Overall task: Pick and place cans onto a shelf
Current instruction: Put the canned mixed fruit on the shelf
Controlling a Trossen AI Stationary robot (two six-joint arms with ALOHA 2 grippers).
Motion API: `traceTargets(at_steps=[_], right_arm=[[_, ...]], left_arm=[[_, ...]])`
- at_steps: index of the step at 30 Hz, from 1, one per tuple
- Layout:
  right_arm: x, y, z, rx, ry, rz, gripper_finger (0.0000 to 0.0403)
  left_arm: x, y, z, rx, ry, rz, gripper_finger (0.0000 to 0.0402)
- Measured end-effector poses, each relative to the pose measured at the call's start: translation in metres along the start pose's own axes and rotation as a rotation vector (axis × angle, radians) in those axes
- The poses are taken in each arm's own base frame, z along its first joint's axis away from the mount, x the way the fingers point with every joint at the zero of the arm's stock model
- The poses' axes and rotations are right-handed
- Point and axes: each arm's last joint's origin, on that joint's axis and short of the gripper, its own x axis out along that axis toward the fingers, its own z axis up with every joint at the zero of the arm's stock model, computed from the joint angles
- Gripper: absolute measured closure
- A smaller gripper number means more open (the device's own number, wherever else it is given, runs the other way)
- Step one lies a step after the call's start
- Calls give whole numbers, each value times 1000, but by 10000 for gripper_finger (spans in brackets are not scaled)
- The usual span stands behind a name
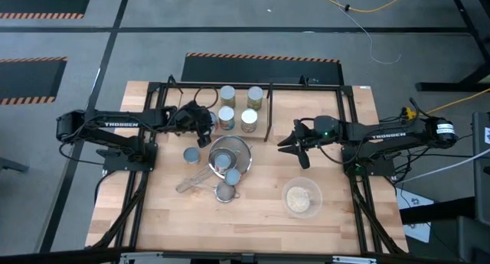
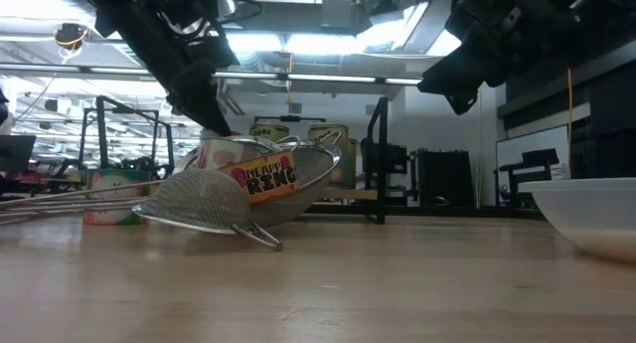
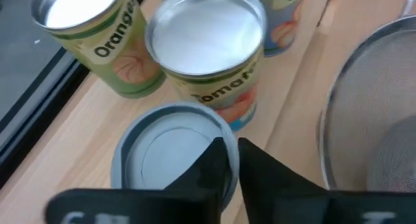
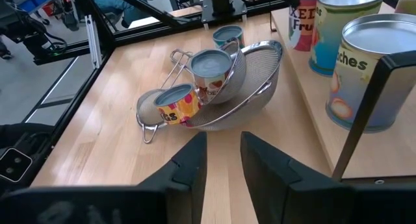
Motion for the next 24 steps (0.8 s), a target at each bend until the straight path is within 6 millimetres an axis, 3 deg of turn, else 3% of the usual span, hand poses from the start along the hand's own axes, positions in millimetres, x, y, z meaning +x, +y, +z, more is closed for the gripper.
traceTargets(at_steps=[4, 13, 24], right_arm=[[0, 0, 0, -1, 0, 0, 305], [0, 0, 0, -1, 0, 0, 305], [0, -1, 0, -5, -8, -51, 305]], left_arm=[[0, 4, 0, -14, 1, 11, 392], [-9, 19, 14, 47, -33, 50, 395], [-17, 61, 32, 133, -80, 101, 395]])
